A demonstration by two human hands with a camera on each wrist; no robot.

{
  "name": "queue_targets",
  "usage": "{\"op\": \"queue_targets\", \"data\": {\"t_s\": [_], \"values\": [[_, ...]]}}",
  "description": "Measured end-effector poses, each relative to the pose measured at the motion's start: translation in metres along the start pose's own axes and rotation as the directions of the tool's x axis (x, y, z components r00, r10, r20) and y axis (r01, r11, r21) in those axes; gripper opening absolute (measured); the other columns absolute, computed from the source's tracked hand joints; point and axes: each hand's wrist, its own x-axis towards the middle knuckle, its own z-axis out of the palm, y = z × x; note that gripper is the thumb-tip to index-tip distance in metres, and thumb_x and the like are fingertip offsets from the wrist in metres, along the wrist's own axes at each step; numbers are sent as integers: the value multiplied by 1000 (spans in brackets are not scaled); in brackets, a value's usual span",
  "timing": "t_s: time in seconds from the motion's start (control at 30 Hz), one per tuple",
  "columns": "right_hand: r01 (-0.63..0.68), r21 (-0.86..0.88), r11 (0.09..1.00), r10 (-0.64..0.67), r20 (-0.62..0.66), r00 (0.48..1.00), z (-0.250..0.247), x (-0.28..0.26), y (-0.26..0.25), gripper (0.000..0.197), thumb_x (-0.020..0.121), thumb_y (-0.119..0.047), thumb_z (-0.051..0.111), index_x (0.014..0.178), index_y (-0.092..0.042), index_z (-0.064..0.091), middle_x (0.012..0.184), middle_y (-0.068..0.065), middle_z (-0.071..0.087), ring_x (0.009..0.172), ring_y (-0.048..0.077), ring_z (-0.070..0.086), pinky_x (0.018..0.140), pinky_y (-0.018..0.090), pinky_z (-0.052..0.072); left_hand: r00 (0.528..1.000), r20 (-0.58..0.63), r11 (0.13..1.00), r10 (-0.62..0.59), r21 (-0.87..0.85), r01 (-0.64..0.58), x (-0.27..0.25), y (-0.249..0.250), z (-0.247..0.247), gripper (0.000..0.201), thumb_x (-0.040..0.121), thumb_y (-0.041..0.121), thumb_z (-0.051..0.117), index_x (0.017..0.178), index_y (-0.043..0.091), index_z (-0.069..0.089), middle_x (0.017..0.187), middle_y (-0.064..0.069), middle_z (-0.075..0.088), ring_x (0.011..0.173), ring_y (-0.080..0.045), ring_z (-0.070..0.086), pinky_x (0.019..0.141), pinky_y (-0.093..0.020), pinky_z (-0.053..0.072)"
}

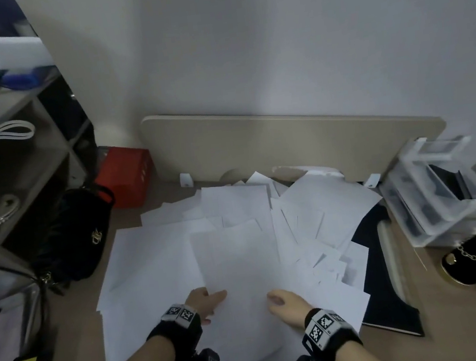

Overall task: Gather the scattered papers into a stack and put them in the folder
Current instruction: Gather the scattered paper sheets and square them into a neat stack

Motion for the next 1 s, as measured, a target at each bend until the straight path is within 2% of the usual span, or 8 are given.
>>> {"op": "queue_targets", "data": {"t_s": [0.13,0.27,0.43,0.5,0.57,0.7,0.8,1.0], "values": [[11,77,997,-8,-38,999,-5,4,-3,40,95,-19,49,134,-13,51,139,3,52,128,16,47,108,24,34,993,-65,984,98,157,-87,2,2,0,30,94,24,52,115,3,61,114,-14,64,95,-27,60,70,-28,50],[42,153,987,4,-290,957,-15,8,-3,49,93,-19,53,140,-12,41,145,4,44,134,20,40,109,28,31,939,-214,921,270,343,-187,0,5,-26,32,97,28,48,112,5,65,114,-14,65,106,-29,61,82,-26,45],[60,380,923,81,-344,935,-21,14,-16,71,89,-37,63,145,-10,30,146,6,37,137,24,35,111,36,31,912,-35,870,409,318,-377,-10,15,-53,16,94,24,53,92,17,67,91,-6,68,83,-22,65,72,-26,49],[83,455,887,51,-274,960,-23,15,-21,44,91,-32,62,125,-7,50,119,8,54,110,17,58,90,21,45,919,12,886,393,262,-382,-12,19,-61,16,93,24,55,87,15,67,86,-5,67,77,-20,63,72,-30,51],[157,479,864,-8,-298,954,-24,18,-24,13,91,-22,63,85,-10,61,78,4,59,61,7,57,55,13,43,922,25,892,386,243,-380,-10,23,-69,21,91,32,57,84,14,66,84,-5,66,76,-20,62,73,-30,50],[215,588,780,118,-476,872,-21,22,-23,10,88,-12,64,82,-5,68,77,9,67,66,19,59,58,24,46,897,-169,894,409,273,-356,9,18,-90,19,97,30,51,104,17,63,112,-8,65,100,-24,62,92,-32,45],[213,636,742,221,-532,818,-22,24,-16,11,87,-12,64,77,-9,66,79,10,66,74,24,60,68,28,45,923,-246,868,296,473,-152,27,8,-114,53,97,36,49,142,12,37,147,-6,41,133,-25,42,109,-32,33],[175,652,738,276,-527,804,-17,24,-10,21,86,-11,64,66,-12,59,68,5,60,69,21,55,61,27,40,995,-50,532,83,847,-2,33,-23,-124,101,85,58,56,152,22,-10,160,-5,-12,147,-30,-8,119,-43,10]]}}
